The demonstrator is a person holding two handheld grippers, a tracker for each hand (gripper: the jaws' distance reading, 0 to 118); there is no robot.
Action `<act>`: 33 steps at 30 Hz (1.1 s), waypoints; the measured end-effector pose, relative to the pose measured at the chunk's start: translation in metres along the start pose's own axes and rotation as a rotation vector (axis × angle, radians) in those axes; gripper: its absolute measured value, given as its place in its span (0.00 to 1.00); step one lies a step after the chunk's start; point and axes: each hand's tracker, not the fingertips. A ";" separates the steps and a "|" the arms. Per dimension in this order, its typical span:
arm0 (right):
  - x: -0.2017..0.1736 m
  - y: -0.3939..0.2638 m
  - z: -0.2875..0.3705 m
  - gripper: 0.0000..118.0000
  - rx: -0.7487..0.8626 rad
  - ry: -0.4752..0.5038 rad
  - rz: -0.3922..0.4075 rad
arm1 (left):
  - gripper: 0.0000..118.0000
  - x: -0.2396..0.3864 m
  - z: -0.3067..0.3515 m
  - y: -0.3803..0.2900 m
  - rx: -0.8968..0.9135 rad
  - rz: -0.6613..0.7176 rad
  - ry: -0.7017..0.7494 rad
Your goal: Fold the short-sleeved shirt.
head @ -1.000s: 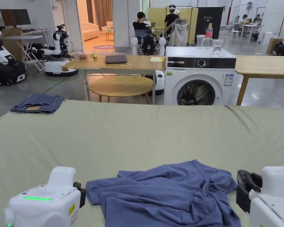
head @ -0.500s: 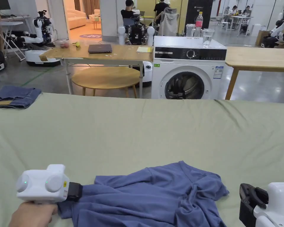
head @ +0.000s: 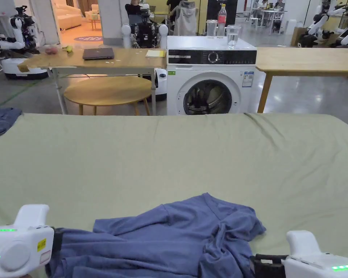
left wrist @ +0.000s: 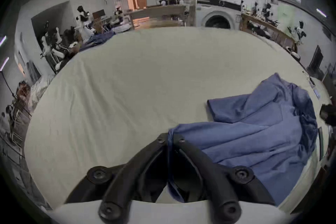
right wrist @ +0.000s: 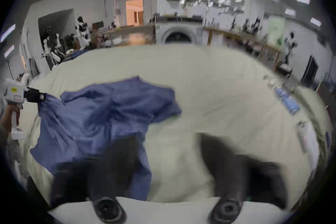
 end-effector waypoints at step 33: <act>-0.019 0.251 0.235 0.01 0.481 -0.170 0.191 | 0.00 -0.073 0.188 0.185 0.461 -0.033 0.210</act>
